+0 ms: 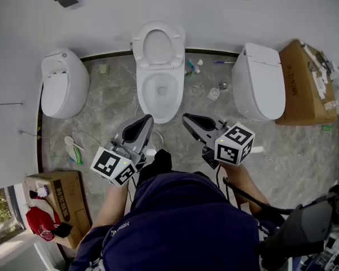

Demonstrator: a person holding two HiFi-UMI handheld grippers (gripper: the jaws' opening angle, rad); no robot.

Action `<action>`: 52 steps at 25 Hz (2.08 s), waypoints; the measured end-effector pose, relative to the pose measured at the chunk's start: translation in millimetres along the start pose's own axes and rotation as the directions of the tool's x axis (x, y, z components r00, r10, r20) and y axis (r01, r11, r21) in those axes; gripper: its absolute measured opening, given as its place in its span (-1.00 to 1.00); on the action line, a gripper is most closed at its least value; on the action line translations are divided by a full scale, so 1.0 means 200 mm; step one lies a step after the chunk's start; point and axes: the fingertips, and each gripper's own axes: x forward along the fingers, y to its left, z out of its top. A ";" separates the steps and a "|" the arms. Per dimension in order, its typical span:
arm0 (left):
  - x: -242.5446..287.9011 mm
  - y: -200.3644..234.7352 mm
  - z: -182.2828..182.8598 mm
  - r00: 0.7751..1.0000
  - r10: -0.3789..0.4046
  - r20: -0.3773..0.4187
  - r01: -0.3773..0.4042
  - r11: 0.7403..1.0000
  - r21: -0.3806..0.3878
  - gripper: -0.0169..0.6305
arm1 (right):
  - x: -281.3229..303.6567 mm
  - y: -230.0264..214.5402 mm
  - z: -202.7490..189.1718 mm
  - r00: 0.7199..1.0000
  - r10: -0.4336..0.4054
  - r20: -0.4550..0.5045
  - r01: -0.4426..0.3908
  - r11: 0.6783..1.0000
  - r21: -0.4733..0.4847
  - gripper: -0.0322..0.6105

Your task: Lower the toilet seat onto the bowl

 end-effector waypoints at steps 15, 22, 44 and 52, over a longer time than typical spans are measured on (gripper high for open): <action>0.19 0.84 0.20 0.999 -0.037 -0.029 0.037 0.999 -0.014 -0.94 | 0.76 -0.33 0.30 0.998 -0.049 -0.044 0.051 0.998 0.033 -0.88; 0.27 1.06 0.25 0.998 -0.043 -0.036 0.043 0.999 -0.012 -0.94 | 0.94 -0.45 0.40 0.997 -0.069 -0.046 0.071 0.997 0.038 -0.88; 0.71 1.21 0.16 0.992 0.047 -0.113 -0.050 0.998 -0.025 -0.94 | 1.05 -0.96 0.55 0.998 -0.021 -0.066 0.024 0.999 0.049 -0.88; 0.92 1.20 0.10 0.983 0.098 -0.155 -0.107 0.993 -0.048 -0.94 | 1.06 -1.44 0.58 0.996 -0.077 -0.045 0.079 0.996 0.032 -0.88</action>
